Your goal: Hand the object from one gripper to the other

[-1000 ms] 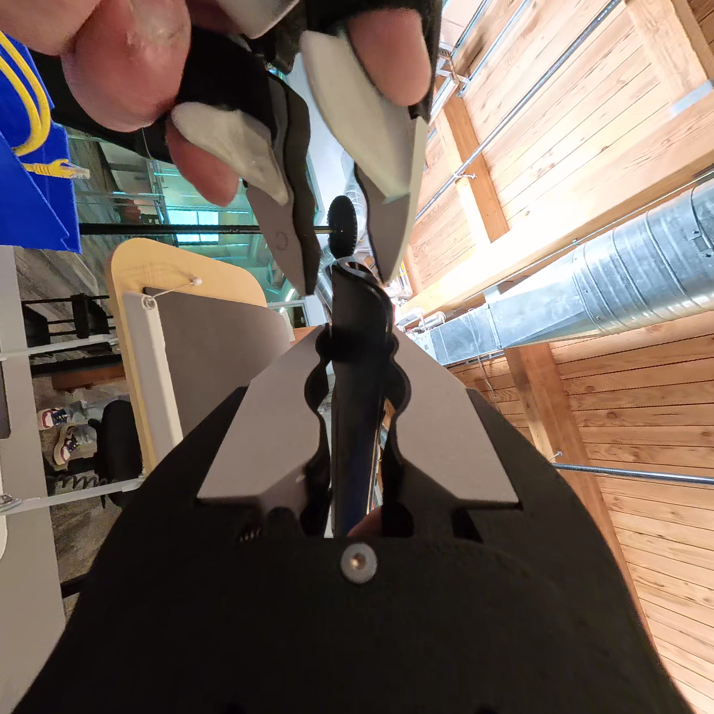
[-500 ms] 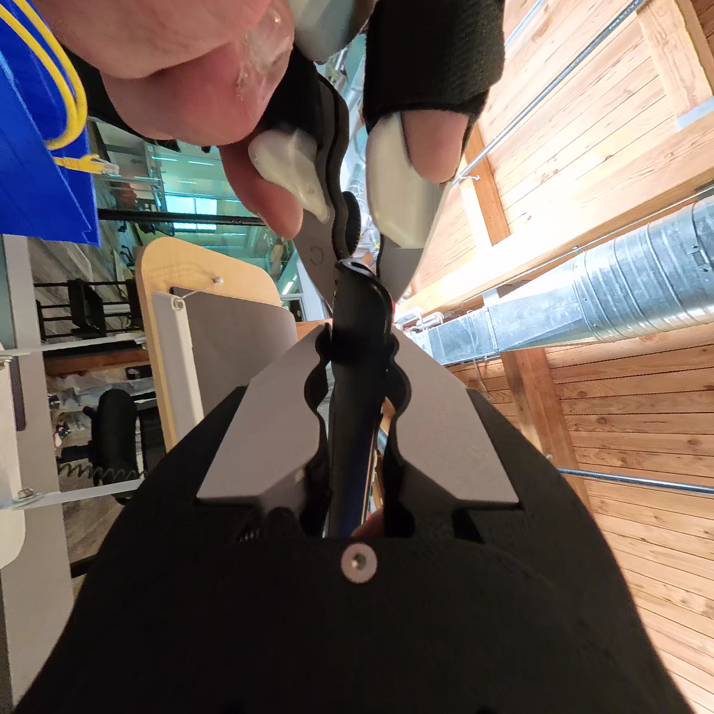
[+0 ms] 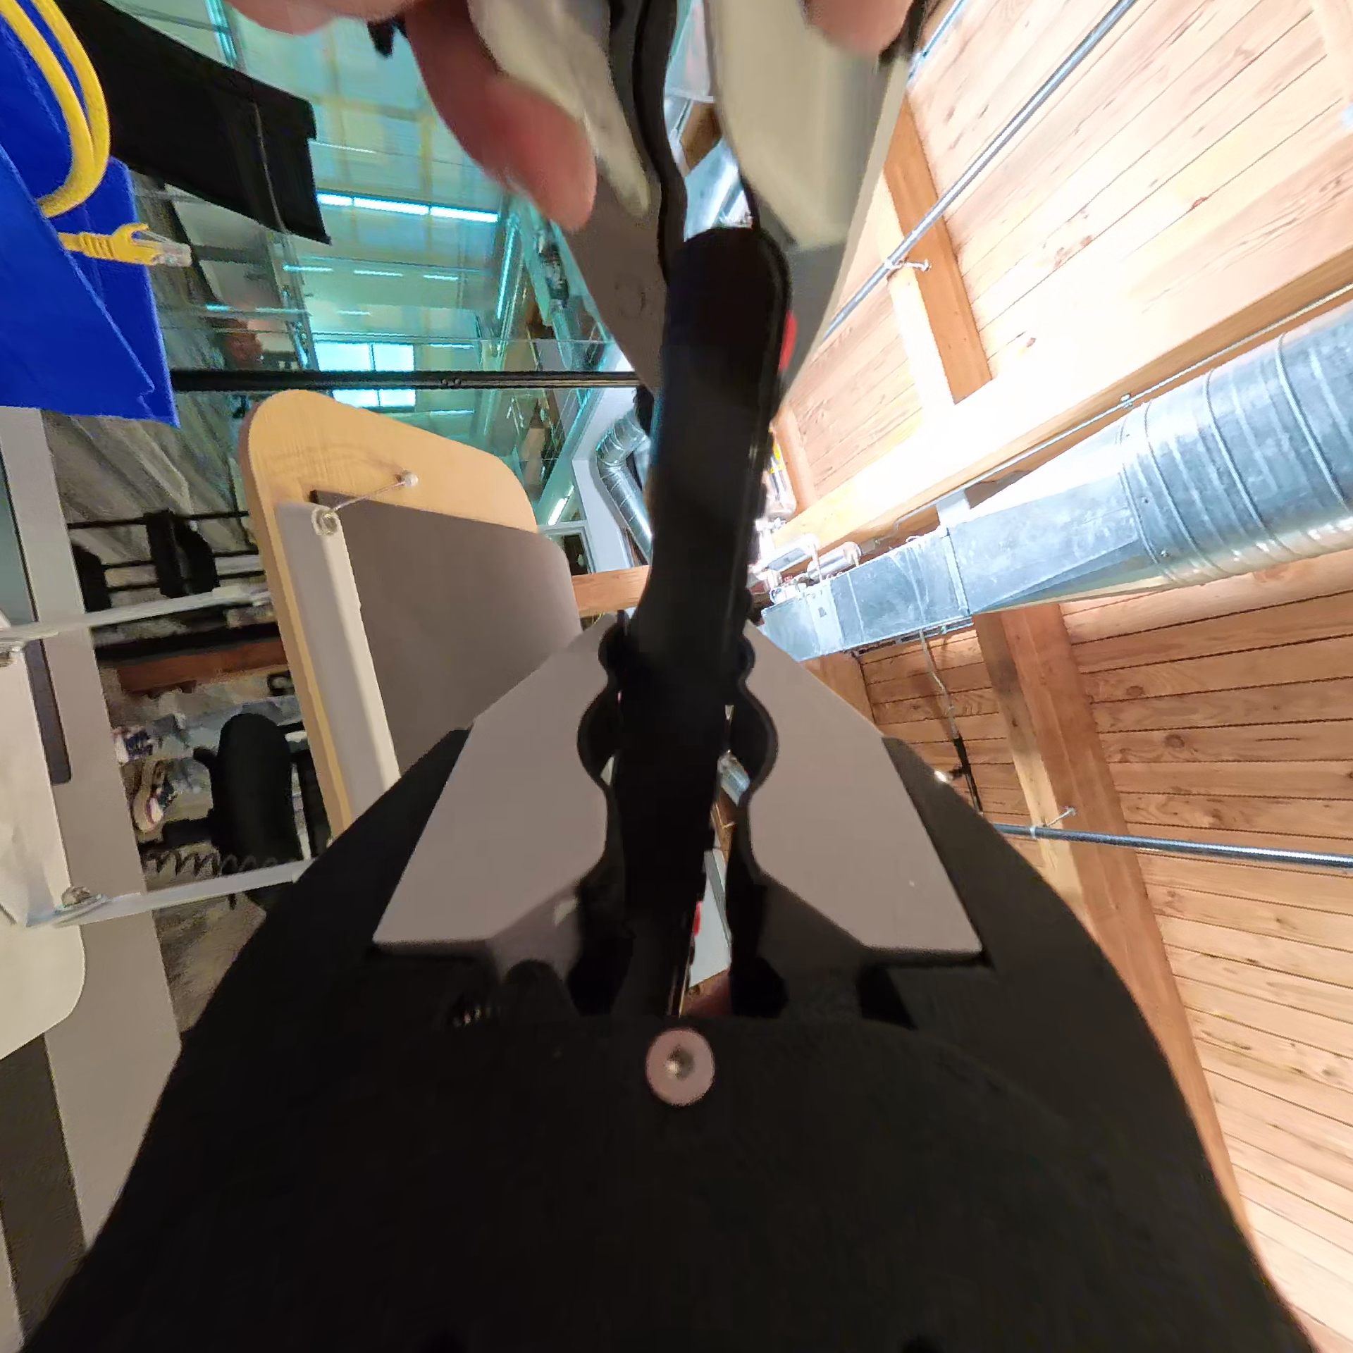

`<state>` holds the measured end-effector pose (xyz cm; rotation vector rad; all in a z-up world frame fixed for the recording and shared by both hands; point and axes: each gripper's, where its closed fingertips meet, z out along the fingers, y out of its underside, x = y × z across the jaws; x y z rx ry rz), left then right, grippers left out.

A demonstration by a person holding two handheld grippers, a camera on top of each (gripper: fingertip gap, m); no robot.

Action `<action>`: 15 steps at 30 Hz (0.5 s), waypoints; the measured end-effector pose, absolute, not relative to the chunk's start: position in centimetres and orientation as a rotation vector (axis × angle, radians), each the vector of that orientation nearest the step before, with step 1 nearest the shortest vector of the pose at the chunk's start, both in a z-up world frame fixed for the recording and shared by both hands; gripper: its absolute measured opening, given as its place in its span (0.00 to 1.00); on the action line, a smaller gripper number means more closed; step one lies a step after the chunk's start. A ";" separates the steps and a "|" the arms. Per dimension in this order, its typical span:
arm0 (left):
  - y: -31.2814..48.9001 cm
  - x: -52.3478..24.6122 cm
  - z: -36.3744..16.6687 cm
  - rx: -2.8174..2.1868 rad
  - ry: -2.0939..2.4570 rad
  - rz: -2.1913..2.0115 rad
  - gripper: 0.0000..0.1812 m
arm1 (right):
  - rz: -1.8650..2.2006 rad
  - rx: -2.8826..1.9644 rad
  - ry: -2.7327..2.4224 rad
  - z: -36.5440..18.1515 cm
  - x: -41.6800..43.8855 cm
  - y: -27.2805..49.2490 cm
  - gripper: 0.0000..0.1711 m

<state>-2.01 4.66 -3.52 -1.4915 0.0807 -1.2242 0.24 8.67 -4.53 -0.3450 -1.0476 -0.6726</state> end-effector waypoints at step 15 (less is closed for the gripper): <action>4.2 0.5 -6.6 -1.650 0.122 -1.307 0.15 | -0.759 -0.268 -1.056 -4.9 -0.4 7.9 0.12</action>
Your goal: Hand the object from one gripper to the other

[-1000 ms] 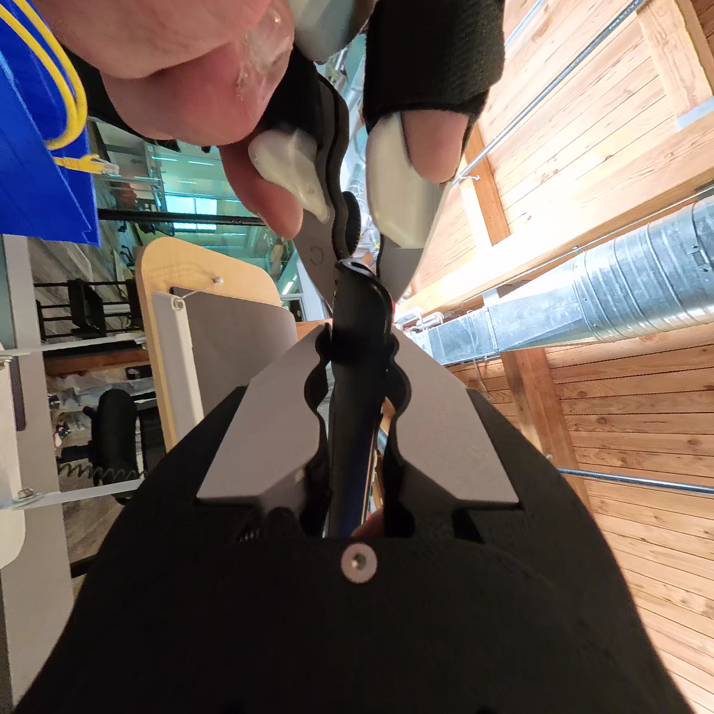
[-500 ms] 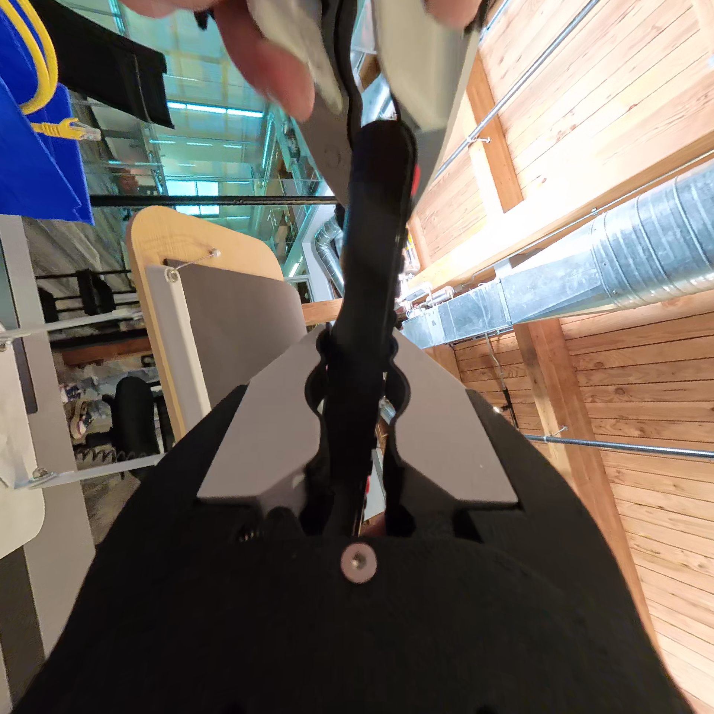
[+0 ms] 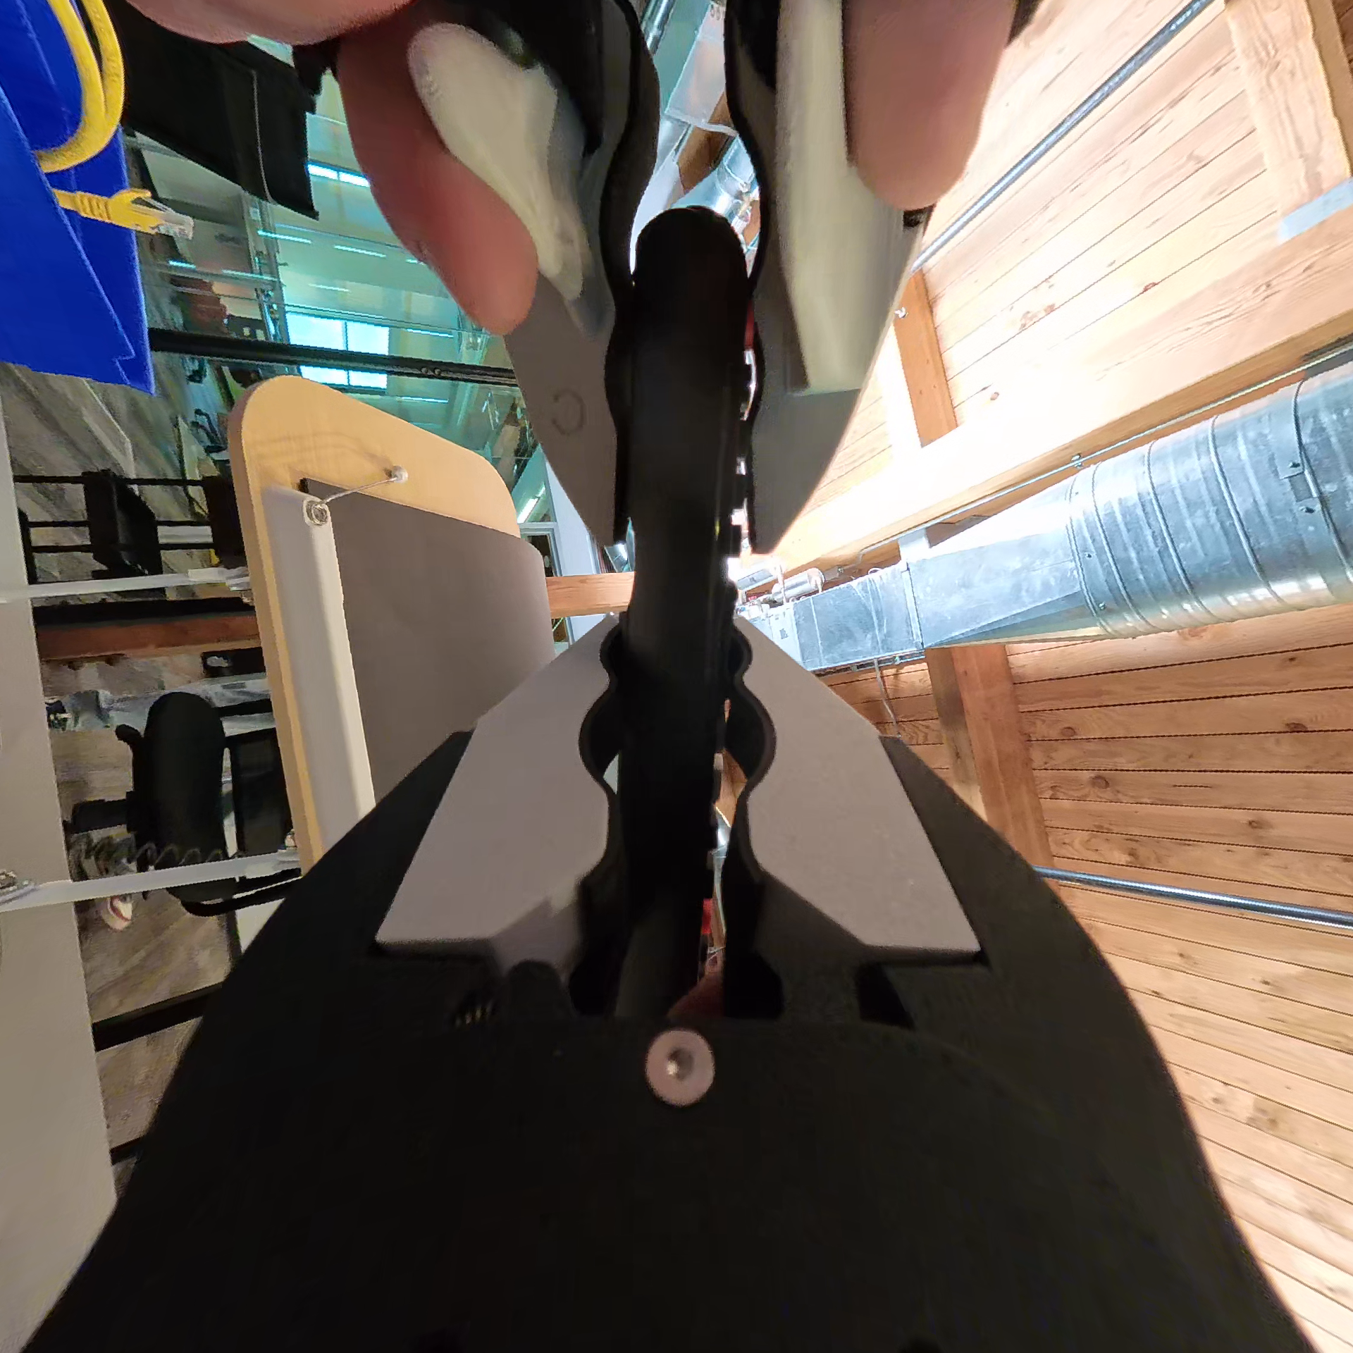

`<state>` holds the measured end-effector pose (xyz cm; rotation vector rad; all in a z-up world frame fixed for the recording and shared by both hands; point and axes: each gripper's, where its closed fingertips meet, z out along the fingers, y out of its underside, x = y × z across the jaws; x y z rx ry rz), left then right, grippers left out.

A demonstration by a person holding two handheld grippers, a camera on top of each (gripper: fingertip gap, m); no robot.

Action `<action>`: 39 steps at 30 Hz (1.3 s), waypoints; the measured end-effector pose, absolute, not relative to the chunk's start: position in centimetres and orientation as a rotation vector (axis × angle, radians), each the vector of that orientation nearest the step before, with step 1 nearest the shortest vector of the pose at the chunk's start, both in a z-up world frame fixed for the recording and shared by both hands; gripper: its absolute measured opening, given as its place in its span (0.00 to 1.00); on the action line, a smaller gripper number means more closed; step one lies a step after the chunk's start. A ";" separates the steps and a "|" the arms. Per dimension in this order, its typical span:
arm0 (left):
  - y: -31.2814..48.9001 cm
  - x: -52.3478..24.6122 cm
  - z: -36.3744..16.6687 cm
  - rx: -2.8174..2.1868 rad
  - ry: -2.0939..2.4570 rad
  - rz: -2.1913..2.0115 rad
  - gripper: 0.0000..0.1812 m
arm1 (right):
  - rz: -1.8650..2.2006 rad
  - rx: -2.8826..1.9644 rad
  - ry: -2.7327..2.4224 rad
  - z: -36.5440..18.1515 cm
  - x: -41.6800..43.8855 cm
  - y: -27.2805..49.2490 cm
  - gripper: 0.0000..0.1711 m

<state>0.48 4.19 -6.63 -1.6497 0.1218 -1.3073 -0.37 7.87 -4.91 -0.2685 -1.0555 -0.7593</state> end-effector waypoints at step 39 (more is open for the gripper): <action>6.9 3.9 -3.6 -0.962 0.087 -1.507 0.21 | 1.448 -1.044 -0.652 1.5 4.3 8.0 0.12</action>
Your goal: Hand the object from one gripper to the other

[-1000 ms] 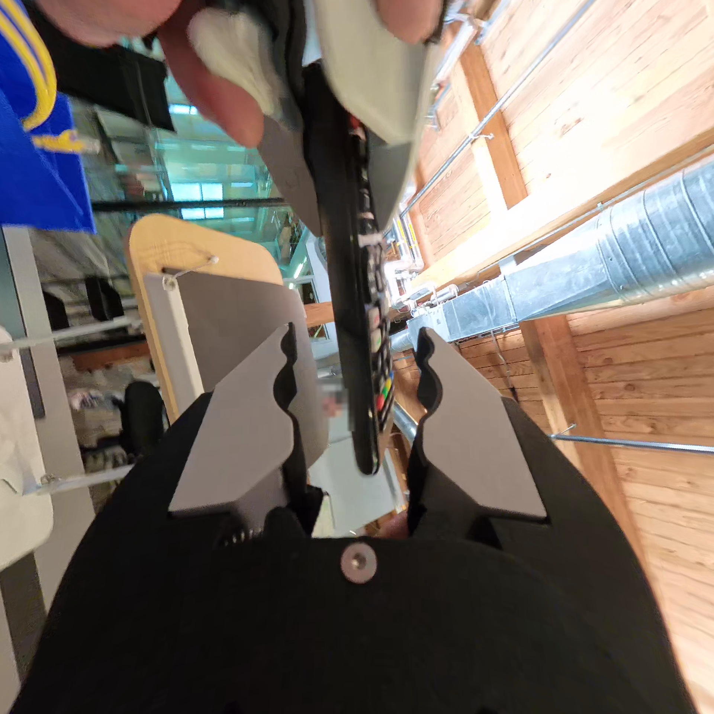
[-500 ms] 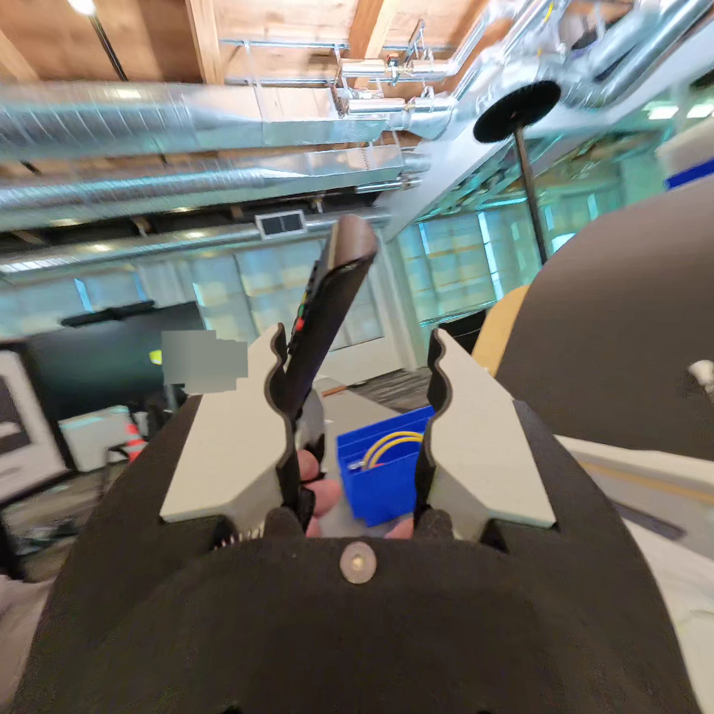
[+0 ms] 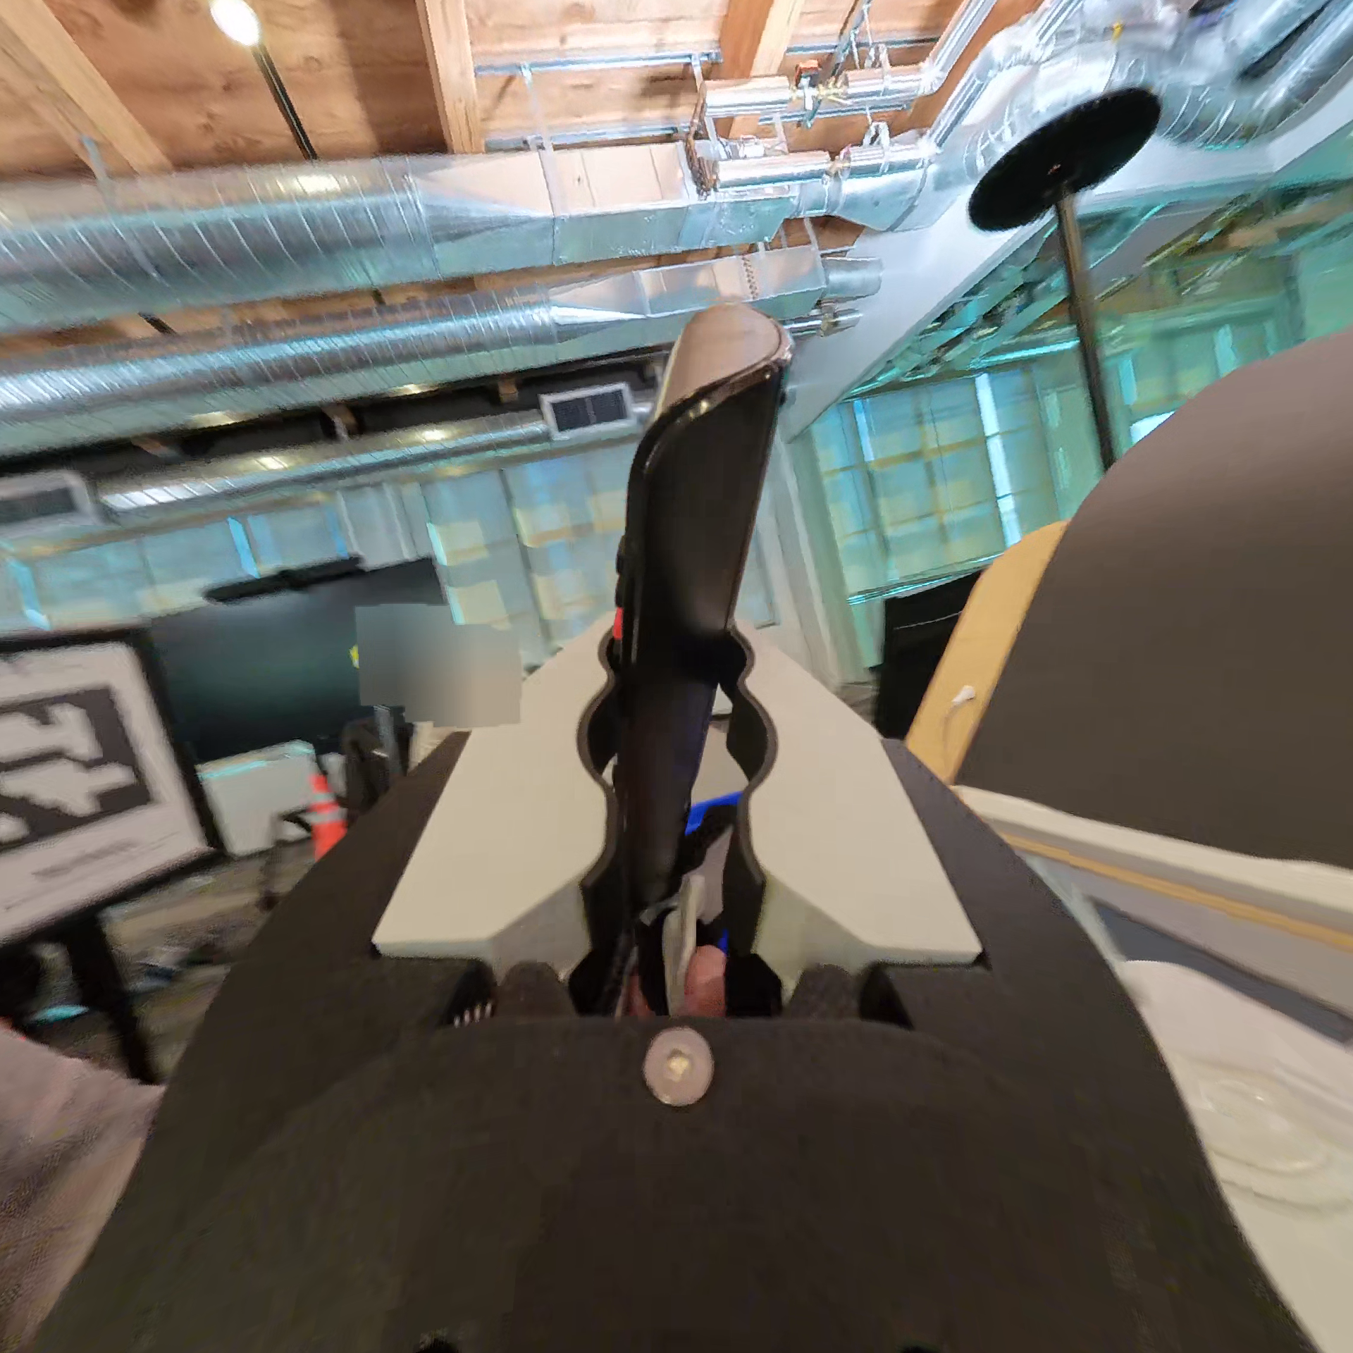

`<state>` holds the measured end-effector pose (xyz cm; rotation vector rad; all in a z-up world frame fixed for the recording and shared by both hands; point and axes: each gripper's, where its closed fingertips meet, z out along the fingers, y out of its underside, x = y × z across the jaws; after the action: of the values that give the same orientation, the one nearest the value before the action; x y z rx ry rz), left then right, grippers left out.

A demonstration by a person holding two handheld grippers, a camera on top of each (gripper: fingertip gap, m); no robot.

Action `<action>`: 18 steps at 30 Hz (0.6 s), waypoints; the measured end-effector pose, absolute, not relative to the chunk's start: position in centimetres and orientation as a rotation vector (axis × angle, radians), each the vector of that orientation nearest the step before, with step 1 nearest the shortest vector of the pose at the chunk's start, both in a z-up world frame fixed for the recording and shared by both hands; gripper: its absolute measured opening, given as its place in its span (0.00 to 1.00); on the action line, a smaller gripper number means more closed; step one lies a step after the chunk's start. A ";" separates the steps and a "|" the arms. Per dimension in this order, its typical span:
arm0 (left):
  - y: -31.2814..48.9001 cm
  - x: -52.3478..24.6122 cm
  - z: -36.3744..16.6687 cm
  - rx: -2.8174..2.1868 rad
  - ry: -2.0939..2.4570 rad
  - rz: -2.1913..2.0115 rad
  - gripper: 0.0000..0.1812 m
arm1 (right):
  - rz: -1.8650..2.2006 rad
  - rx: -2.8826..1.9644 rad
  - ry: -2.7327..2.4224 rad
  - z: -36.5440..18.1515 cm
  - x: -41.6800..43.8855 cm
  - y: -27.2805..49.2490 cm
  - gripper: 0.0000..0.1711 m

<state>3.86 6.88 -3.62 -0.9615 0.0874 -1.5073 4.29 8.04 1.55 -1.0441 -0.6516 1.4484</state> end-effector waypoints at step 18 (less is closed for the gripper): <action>3.6 3.5 -3.5 -1.362 -0.020 -1.212 0.41 | -0.651 -0.474 -1.044 -1.8 2.9 9.4 0.12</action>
<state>3.46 3.58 -3.49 -1.3621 -0.0200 -1.2123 2.93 9.37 -1.84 -0.4735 -1.0438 -0.6508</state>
